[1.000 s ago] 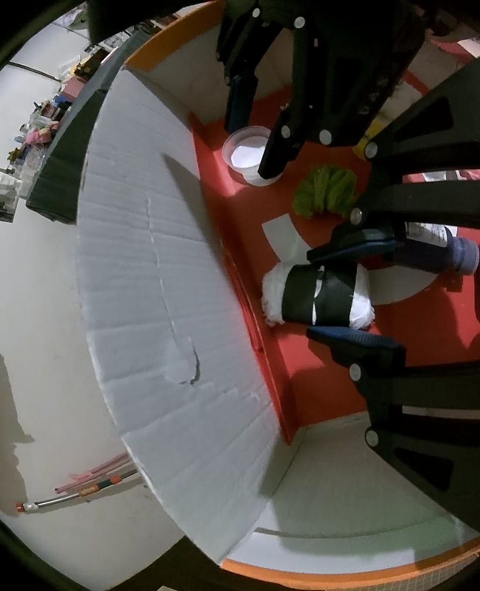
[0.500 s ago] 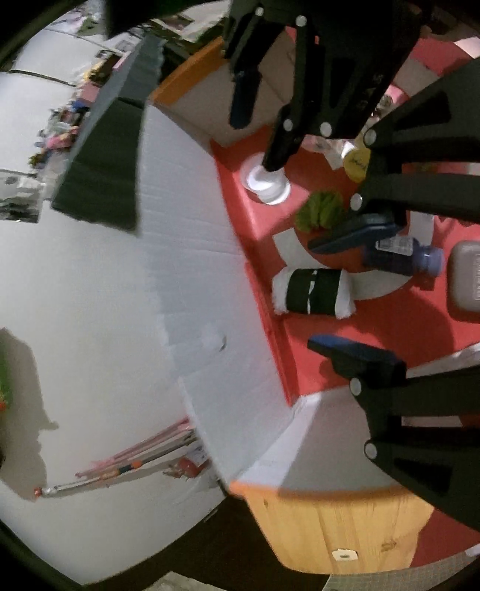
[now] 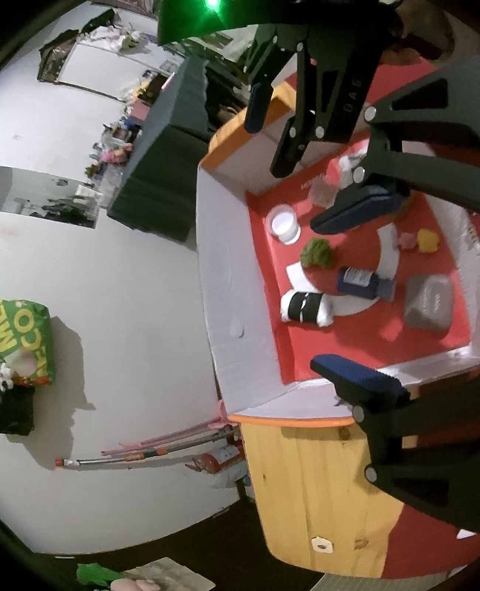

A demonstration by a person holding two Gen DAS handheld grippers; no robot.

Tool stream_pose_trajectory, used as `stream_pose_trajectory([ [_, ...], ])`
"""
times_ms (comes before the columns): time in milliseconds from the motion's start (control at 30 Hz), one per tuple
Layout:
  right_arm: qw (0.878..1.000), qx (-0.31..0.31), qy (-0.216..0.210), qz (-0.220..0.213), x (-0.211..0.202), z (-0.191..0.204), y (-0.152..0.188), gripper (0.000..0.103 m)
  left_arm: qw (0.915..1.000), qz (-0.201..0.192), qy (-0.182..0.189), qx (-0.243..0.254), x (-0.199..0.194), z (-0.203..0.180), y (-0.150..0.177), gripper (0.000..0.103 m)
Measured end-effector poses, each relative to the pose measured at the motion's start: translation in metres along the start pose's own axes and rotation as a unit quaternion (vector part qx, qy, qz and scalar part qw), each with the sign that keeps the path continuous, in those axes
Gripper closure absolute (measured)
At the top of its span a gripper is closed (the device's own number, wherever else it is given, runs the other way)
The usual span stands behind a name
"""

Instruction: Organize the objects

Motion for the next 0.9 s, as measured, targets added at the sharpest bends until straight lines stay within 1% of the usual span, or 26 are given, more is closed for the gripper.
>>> stream_pose_trajectory([
  [67,1.0,0.006,-0.009,-0.013,-0.013,-0.003,0.008,0.035,0.9999,-0.012,-0.002,0.001,-0.007,-0.001,0.007,0.027],
  [133,0.999,0.012,-0.011,-0.03,-0.025,-0.009,0.014,0.035,0.9997,-0.026,-0.005,0.0,-0.014,-0.004,0.016,0.025],
  [200,0.999,0.018,-0.012,-0.045,-0.036,-0.011,0.019,0.03,0.9993,-0.036,-0.01,0.001,-0.02,-0.007,0.023,0.023],
  [267,0.998,0.023,-0.01,-0.06,-0.045,-0.014,0.025,0.026,0.9984,-0.052,-0.023,0.005,-0.026,-0.008,0.03,0.02],
  [333,0.997,0.025,-0.013,-0.074,-0.052,-0.018,0.032,0.025,0.9968,-0.069,-0.04,0.006,-0.031,-0.009,0.037,0.019],
  [433,0.995,0.034,-0.016,-0.09,-0.058,-0.023,0.041,0.023,0.9952,-0.084,-0.048,0.009,-0.035,-0.013,0.049,0.018],
  [533,0.993,0.04,-0.021,-0.105,-0.063,-0.025,0.054,0.021,0.9942,-0.095,-0.051,0.008,-0.038,-0.016,0.059,0.014],
  [600,0.992,0.039,-0.014,-0.115,-0.065,-0.026,0.059,0.018,0.9924,-0.107,-0.059,0.01,-0.041,-0.018,0.064,0.013],
  [667,0.991,0.035,-0.005,-0.126,-0.066,-0.025,0.065,0.016,0.9896,-0.124,-0.071,0.011,-0.045,-0.019,0.07,0.01],
  [767,0.989,0.036,-0.004,-0.144,-0.066,-0.023,0.074,0.016,0.9857,-0.143,-0.089,0.004,-0.046,-0.017,0.077,0.007],
  [833,0.987,0.036,-0.004,-0.157,-0.067,-0.021,0.08,0.016,0.9851,-0.146,-0.091,-0.002,-0.044,-0.015,0.082,0.007],
  [900,0.985,0.031,0.001,-0.171,-0.067,-0.017,0.085,0.012,0.985,-0.147,-0.091,-0.004,-0.04,-0.015,0.087,0.007],
])
Point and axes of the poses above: each gripper's, at about its wrist camera, not at the fingertips, and x roughly the way its jaws point, z to its left, y to its underside, the point moved 7 cm from there along x, roughly the way its jaws point, and after that the axes turned 5 degrees about z, right-handed, at the moved point
